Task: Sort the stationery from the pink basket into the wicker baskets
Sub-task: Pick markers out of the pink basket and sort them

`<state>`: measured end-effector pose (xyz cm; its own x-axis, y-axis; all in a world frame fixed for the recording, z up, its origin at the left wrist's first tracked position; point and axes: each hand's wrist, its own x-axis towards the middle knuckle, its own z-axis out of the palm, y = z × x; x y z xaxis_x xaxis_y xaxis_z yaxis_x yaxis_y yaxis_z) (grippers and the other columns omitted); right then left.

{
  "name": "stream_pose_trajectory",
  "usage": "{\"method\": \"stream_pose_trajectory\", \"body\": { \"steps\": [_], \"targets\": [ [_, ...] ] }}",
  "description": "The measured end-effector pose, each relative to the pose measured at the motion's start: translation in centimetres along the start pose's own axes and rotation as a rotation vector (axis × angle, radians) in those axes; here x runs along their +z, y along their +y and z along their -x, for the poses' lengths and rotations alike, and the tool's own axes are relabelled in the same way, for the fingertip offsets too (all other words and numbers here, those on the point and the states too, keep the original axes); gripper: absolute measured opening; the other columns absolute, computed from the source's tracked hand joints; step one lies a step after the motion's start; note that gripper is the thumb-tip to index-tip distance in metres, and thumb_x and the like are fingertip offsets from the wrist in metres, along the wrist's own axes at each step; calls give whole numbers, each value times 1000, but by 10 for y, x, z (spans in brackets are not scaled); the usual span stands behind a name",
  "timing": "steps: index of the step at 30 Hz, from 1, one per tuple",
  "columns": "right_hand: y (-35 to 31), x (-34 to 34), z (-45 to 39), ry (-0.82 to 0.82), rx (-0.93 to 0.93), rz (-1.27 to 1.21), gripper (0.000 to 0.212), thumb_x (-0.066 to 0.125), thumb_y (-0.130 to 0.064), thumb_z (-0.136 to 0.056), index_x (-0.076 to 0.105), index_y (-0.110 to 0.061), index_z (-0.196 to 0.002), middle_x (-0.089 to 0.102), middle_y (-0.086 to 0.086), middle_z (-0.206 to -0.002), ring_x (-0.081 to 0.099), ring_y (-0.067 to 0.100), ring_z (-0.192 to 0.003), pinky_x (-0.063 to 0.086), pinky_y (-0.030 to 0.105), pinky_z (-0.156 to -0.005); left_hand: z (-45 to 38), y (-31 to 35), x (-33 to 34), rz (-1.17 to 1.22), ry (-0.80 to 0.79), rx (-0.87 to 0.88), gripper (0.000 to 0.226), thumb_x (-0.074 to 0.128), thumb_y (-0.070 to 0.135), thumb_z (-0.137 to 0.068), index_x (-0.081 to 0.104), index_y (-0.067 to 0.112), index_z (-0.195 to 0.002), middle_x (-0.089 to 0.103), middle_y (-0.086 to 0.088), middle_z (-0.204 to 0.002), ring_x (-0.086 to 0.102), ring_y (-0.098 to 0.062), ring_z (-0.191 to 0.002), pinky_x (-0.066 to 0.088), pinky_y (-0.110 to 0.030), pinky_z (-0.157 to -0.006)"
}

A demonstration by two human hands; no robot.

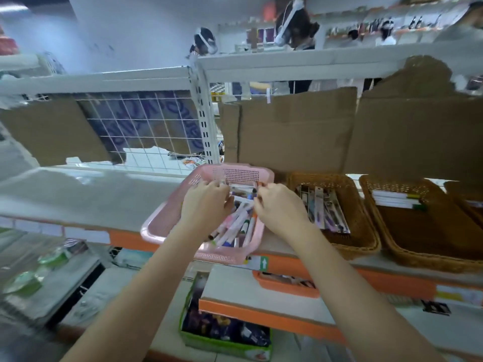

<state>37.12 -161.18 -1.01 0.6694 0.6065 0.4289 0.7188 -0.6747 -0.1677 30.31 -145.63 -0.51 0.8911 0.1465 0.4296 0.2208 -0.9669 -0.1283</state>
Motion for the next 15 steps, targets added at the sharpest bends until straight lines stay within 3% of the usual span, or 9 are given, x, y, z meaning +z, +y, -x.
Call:
{"method": "stream_pose_trajectory", "body": {
  "steps": [3, 9, 15],
  "targets": [
    [-14, 19, -14, -19, -37, -32, 31, 39, -28, -98, 63, -10, -101, 61, 8, -103, 57, 24, -98, 45, 32, -77, 0, -25, 13, 20, -8, -36, 30, 40, 37, -96, 60, 21, -113, 64, 2, -110, 57, -21, -104, 41, -30, -77],
    [-29, 49, -28, -53, -45, -91, 28, 39, -30, -98, 61, -14, -103, 61, 3, -102, 55, 19, -97, 41, 26, -74, 5, -58, 39, 56, -28, -131, 28, 41, 36, -97, 64, 20, -98, 66, 1, -99, 57, -23, -95, 40, -30, -72],
    [-32, 66, -29, -90, 15, -103, 23, 42, -28, -96, 62, -16, -92, 59, -1, -95, 55, 18, -92, 41, 26, -71, 9, -77, 59, 141, -20, -139, 27, 45, 35, -96, 62, 18, -84, 63, 0, -83, 56, -23, -81, 31, -30, -62]
  ]
}}
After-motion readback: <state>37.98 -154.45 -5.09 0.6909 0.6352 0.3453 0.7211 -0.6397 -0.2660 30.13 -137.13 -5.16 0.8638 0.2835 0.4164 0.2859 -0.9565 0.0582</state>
